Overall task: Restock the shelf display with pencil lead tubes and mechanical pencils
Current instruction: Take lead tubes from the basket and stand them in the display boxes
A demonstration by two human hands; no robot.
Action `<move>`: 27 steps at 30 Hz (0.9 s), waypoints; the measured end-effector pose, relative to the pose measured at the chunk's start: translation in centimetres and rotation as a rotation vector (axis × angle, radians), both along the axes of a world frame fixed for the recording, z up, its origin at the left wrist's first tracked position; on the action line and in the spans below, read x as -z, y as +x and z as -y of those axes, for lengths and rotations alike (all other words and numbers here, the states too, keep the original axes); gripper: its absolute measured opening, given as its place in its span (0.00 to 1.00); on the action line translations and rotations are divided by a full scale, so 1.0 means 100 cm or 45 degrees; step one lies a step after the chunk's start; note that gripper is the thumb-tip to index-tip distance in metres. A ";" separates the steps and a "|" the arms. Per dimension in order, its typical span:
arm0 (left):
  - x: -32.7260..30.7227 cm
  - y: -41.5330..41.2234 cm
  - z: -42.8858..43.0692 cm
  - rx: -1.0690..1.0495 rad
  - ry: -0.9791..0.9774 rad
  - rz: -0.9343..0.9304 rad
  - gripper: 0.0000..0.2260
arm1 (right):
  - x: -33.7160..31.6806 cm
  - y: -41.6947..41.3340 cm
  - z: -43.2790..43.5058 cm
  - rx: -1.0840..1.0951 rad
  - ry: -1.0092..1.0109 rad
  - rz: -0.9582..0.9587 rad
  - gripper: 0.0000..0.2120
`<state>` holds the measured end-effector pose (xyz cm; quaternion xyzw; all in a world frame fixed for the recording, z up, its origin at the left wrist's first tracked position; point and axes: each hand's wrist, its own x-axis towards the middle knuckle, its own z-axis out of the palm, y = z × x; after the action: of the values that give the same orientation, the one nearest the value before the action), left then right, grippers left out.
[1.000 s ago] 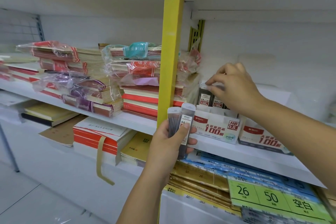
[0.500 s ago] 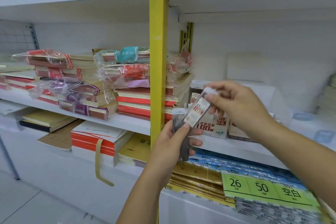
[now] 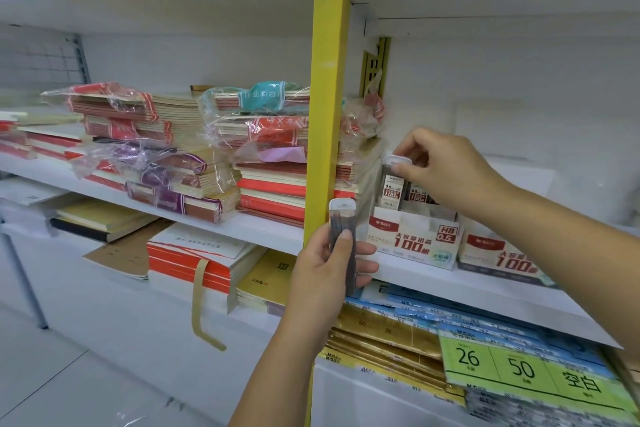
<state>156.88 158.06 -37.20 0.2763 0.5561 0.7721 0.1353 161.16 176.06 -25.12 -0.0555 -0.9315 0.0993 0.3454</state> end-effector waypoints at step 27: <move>-0.003 0.021 -0.006 0.076 -0.158 -0.204 0.11 | 0.043 0.067 0.021 -0.220 -0.856 -0.064 0.09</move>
<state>158.96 158.64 -36.90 0.3447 0.6033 0.7072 0.1303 167.87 173.92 -29.38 -0.0845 -0.8392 0.4310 0.3208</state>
